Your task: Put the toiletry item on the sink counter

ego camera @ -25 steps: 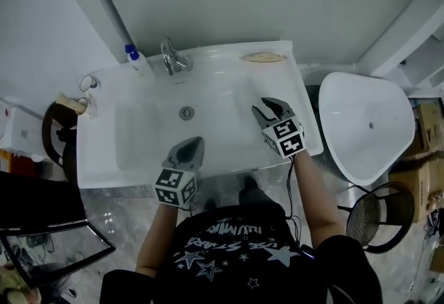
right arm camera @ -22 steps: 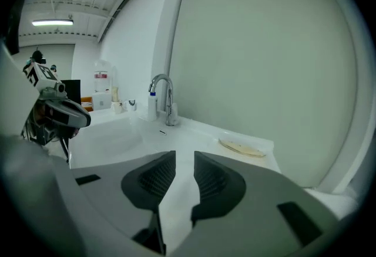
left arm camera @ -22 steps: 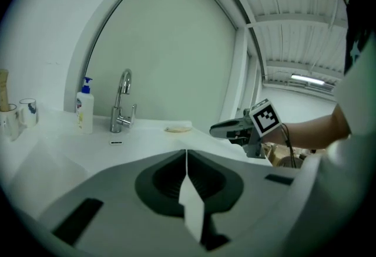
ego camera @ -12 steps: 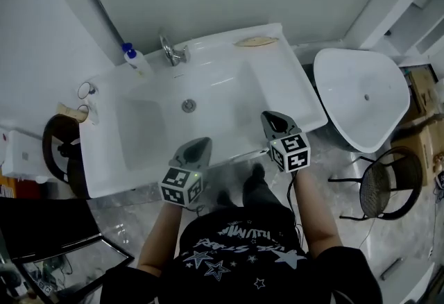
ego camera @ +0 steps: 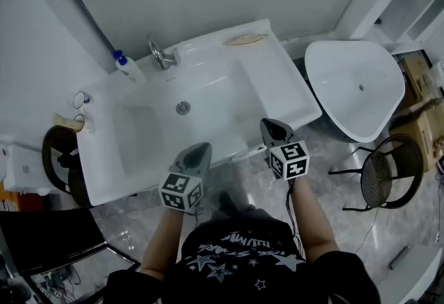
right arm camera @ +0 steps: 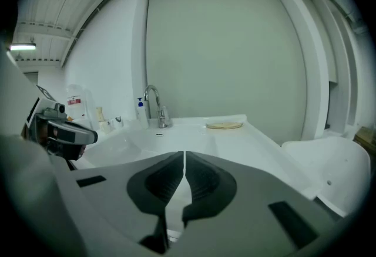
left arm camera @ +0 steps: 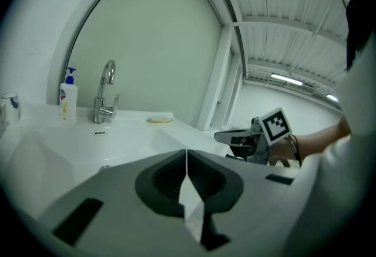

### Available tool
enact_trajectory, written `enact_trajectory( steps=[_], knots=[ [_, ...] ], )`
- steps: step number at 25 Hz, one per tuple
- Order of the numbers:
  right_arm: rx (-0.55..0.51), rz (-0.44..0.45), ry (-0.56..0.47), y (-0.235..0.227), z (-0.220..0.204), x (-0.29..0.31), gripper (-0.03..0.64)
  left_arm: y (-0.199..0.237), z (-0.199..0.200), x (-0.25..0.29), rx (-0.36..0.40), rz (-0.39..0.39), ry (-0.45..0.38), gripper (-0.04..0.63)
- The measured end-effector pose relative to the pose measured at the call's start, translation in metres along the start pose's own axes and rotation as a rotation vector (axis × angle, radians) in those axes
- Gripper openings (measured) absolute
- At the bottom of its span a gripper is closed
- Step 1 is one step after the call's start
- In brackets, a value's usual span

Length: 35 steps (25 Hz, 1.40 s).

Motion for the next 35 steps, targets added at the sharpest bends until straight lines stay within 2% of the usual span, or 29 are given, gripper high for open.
enact_trajectory(
  steps=[6, 15, 27, 35],
  knots=[
    [0.071, 0.008, -0.023, -0.003, -0.009, -0.019, 0.021, -0.021, -0.002, 0.002, 0.015, -0.011, 0.010, 0.020],
    [0.099, 0.057, -0.037, 0.006, -0.019, -0.077, 0.020, -0.074, 0.001, -0.021, 0.021, 0.003, -0.010, 0.020],
    [0.051, 0.149, -0.045, 0.037, -0.046, -0.159, 0.020, -0.157, 0.000, -0.074, 0.061, 0.034, -0.051, 0.020],
    [0.056, 0.204, -0.025, 0.056, -0.074, -0.187, 0.017, -0.192, -0.023, -0.124, 0.013, 0.105, -0.054, 0.020]
  ],
)
Point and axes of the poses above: the fingertips, and each gripper's own axes: x forward along the fingers, y to its left, z out of its top, the point moved 5 cm from there along -x, backward along the fingers, and after that the axes turned 10 degrees about x, right-handed, at the moved point
